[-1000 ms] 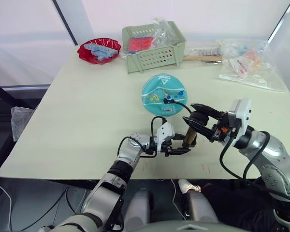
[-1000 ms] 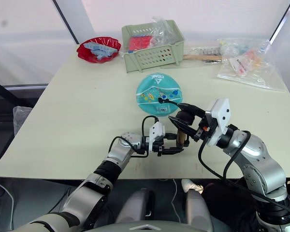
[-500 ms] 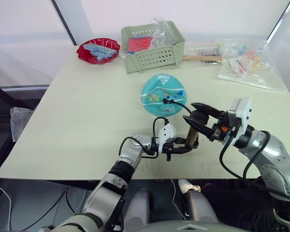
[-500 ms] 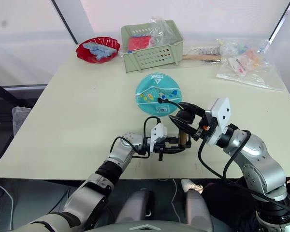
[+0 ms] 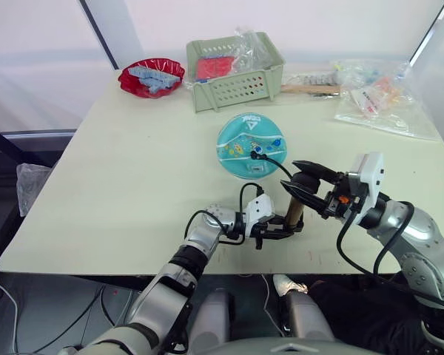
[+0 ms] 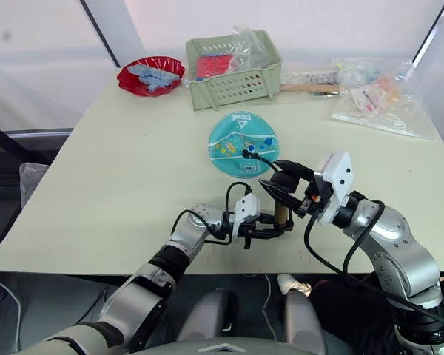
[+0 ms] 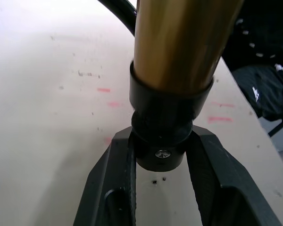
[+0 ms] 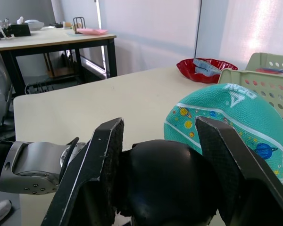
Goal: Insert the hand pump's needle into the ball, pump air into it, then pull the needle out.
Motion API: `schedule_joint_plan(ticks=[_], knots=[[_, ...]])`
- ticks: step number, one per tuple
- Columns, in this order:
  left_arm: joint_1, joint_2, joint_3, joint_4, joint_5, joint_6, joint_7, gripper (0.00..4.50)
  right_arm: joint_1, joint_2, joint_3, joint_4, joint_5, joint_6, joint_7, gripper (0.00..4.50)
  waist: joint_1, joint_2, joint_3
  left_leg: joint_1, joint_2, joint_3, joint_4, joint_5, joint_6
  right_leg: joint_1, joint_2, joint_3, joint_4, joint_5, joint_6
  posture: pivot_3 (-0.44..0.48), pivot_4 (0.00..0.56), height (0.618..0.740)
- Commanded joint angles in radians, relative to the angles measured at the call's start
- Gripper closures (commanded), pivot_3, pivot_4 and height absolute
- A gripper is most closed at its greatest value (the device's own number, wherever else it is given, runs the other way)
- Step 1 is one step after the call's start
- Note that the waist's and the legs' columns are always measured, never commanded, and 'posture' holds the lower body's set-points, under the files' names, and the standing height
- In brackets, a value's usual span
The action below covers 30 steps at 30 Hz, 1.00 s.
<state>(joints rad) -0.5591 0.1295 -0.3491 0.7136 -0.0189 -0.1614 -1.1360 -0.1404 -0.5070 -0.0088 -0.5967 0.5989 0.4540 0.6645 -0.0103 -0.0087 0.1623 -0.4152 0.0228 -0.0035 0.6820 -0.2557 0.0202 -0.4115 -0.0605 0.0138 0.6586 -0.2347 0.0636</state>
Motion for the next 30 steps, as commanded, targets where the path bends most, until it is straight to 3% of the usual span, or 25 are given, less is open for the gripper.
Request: schedule_joint_plan(ticks=[1,11,30], knots=[[-0.01,-0.003,-0.01,0.04,0.028,0.004,0.018,3.47,-0.009,-0.009,-0.034,-0.053,0.022,-0.038,0.019,2.56,0.0,0.0,0.0,0.0,0.0,0.0,0.0,0.0,0.0,0.0,0.0,0.0,0.0,0.0,0.0,0.0,0.15,0.736],[-0.014,0.01,-0.031,0.078,0.08,0.014,0.034,3.47,-0.068,-0.036,-0.089,-0.079,0.109,0.02,-0.012,2.56,0.0,0.0,0.0,0.0,0.0,0.0,0.0,0.0,0.0,0.0,0.0,0.0,0.0,0.0,0.0,0.0,0.15,0.736],[-0.028,-0.014,-0.057,0.184,0.118,-0.039,0.08,3.47,-0.201,-0.25,-0.323,-0.086,0.457,0.127,-0.042,2.56,0.007,-0.001,0.0,0.0,0.0,0.0,0.001,0.0,0.0,0.001,-0.001,0.0,0.0,0.0,0.0,0.0,0.15,0.736]])
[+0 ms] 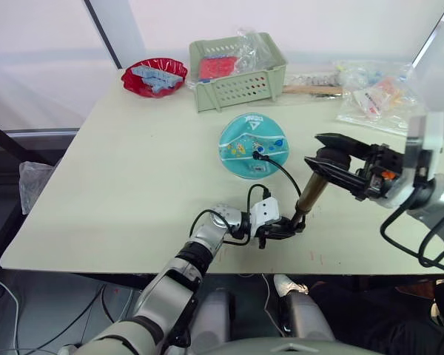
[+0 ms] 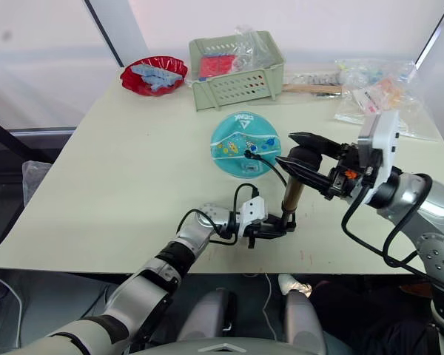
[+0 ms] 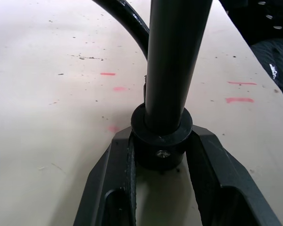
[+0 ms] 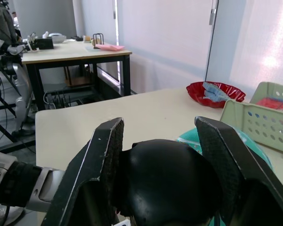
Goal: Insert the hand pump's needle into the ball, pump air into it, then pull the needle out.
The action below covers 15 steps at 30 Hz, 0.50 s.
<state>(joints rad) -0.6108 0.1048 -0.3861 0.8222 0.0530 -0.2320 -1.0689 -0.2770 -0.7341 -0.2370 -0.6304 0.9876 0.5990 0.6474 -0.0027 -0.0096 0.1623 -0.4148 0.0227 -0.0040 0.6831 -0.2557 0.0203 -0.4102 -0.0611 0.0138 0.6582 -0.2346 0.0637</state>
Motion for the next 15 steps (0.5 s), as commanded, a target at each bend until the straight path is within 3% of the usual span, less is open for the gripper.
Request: schedule_joint_plan(ticks=[1,10,15], knots=[[0.025,0.008,-0.022,0.079,0.047,0.031,0.012,3.47,-0.078,-0.028,-0.102,-0.05,0.093,-0.011,-0.039,2.56,0.0,0.0,0.0,0.0,0.0,0.0,0.0,0.0,0.0,0.0,0.0,0.0,0.0,0.0,0.0,0.0,0.15,0.736],[0.02,-0.001,-0.018,0.099,0.043,0.018,0.002,3.47,-0.133,-0.073,-0.134,-0.023,0.26,0.055,-0.14,2.56,0.01,0.0,0.0,0.0,0.0,0.0,0.0,0.0,0.0,0.0,0.0,-0.001,0.0,0.0,0.0,0.0,0.15,0.736],[0.025,-0.003,-0.017,0.108,0.043,0.009,0.001,3.47,-0.067,-0.06,-0.103,-0.03,0.197,0.042,-0.125,2.56,0.014,-0.001,-0.001,0.0,0.0,0.0,0.0,0.0,0.0,0.0,0.0,-0.001,0.0,0.0,0.0,0.0,0.15,0.736]])
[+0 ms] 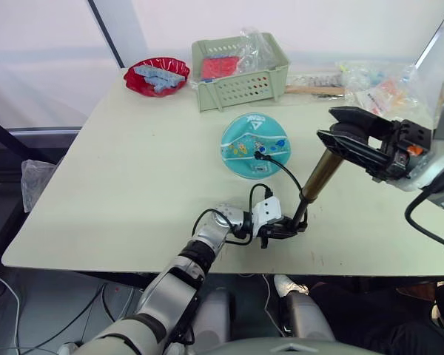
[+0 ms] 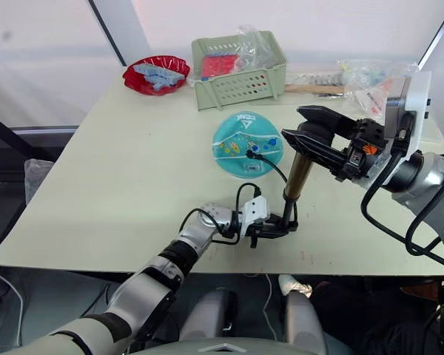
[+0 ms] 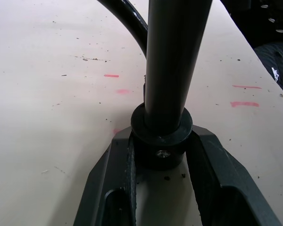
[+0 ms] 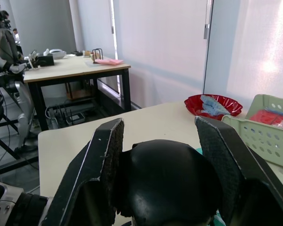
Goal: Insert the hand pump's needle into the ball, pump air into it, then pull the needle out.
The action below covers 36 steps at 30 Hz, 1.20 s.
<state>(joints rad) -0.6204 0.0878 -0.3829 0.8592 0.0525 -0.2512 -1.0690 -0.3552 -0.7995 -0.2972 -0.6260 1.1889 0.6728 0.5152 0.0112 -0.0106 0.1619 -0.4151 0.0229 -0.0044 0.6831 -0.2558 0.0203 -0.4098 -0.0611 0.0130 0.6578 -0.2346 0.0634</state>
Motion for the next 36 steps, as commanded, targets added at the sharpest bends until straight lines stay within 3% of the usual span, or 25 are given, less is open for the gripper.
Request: schedule_joint_plan(ticks=[1,11,21,27,36], knots=[[0.034,0.014,-0.021,0.072,0.044,0.026,0.001,3.47,0.023,0.012,-0.033,-0.037,-0.013,-0.035,0.007,2.56,0.0,-0.001,-0.001,0.0,0.0,0.0,0.0,0.0,0.0,0.0,0.0,0.0,0.0,0.0,0.0,0.0,0.15,0.736],[0.035,0.017,-0.022,0.093,0.055,-0.003,0.017,3.47,0.235,0.097,0.158,-0.008,-0.251,-0.063,0.01,2.56,-0.001,-0.014,-0.015,0.003,0.001,-0.002,0.0,0.0,0.0,0.003,0.0,-0.001,-0.001,-0.003,-0.004,0.0,0.15,0.736],[0.037,0.018,-0.023,0.103,0.068,-0.034,0.037,3.47,0.351,0.213,0.338,0.176,-0.657,-0.337,0.035,2.56,-0.001,-0.017,-0.02,0.005,0.001,-0.002,-0.001,0.0,0.0,0.004,0.001,-0.002,-0.001,-0.003,-0.004,0.0,0.15,0.736],[0.036,0.019,-0.023,0.111,0.066,-0.045,0.037,3.47,0.352,0.238,0.352,0.216,-0.695,-0.402,0.085,2.56,0.0,-0.017,-0.02,0.006,0.001,-0.002,-0.001,0.0,0.0,0.006,0.0,-0.002,-0.002,-0.003,-0.004,0.0,0.15,0.736],[0.03,0.018,-0.016,0.124,0.061,-0.057,0.031,3.47,0.257,0.179,0.189,0.148,-0.467,-0.327,0.208,2.56,0.0,-0.015,-0.018,0.005,0.001,-0.003,-0.001,0.0,0.0,0.006,0.0,-0.002,-0.003,-0.003,-0.005,0.0,0.15,0.736]])
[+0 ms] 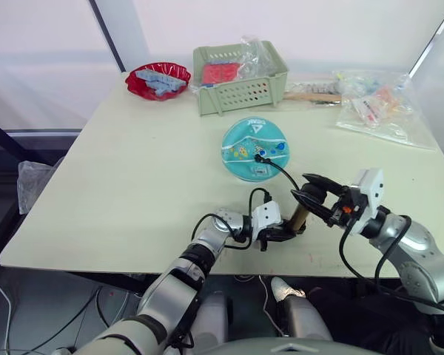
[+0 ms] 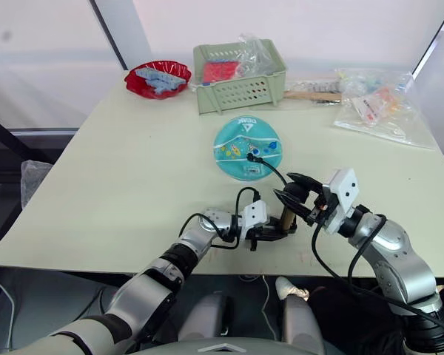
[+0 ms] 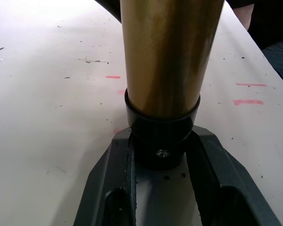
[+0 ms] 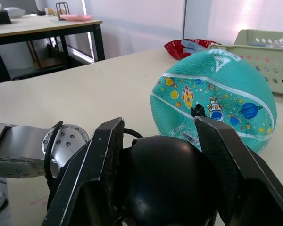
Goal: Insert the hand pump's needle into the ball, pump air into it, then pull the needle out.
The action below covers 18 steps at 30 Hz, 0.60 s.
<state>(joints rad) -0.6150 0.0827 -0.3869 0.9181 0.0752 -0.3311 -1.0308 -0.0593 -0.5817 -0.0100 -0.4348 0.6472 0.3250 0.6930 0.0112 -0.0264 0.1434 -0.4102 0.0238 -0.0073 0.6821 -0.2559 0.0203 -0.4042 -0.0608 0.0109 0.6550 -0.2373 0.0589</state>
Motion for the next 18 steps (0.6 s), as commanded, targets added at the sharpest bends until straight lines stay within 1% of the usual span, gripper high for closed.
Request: schedule_joint_plan(ticks=[1,8,12,18], knots=[[0.024,0.023,-0.011,0.067,0.038,0.021,-0.007,3.47,-0.052,-0.056,-0.123,-0.051,0.106,0.036,0.047,2.56,0.0,0.001,0.002,-0.001,0.0,0.0,0.0,0.0,0.0,0.0,0.0,0.0,0.0,0.0,0.0,0.0,0.15,0.736],[0.024,0.023,-0.009,0.072,0.039,0.014,-0.012,3.47,-0.133,-0.16,-0.251,-0.102,0.301,0.156,0.079,2.56,0.002,0.004,0.005,-0.004,0.0,0.0,0.0,0.0,0.0,-0.003,0.0,-0.002,-0.001,0.0,0.0,0.0,0.15,0.736],[0.024,0.022,-0.008,0.074,0.039,0.012,-0.015,3.47,-0.251,-0.232,-0.348,-0.081,0.442,0.22,0.064,2.56,0.001,0.007,0.009,-0.004,-0.001,-0.001,0.0,0.0,0.0,-0.003,-0.001,-0.001,-0.001,0.0,0.0,0.0,0.15,0.736],[0.022,0.024,-0.005,0.074,0.039,0.008,-0.019,3.47,-0.324,-0.298,-0.392,-0.058,0.538,0.304,0.046,2.56,0.001,0.006,0.01,-0.005,0.0,0.0,-0.001,0.0,0.0,-0.003,-0.001,-0.002,-0.002,0.001,0.002,0.0,0.15,0.736]])
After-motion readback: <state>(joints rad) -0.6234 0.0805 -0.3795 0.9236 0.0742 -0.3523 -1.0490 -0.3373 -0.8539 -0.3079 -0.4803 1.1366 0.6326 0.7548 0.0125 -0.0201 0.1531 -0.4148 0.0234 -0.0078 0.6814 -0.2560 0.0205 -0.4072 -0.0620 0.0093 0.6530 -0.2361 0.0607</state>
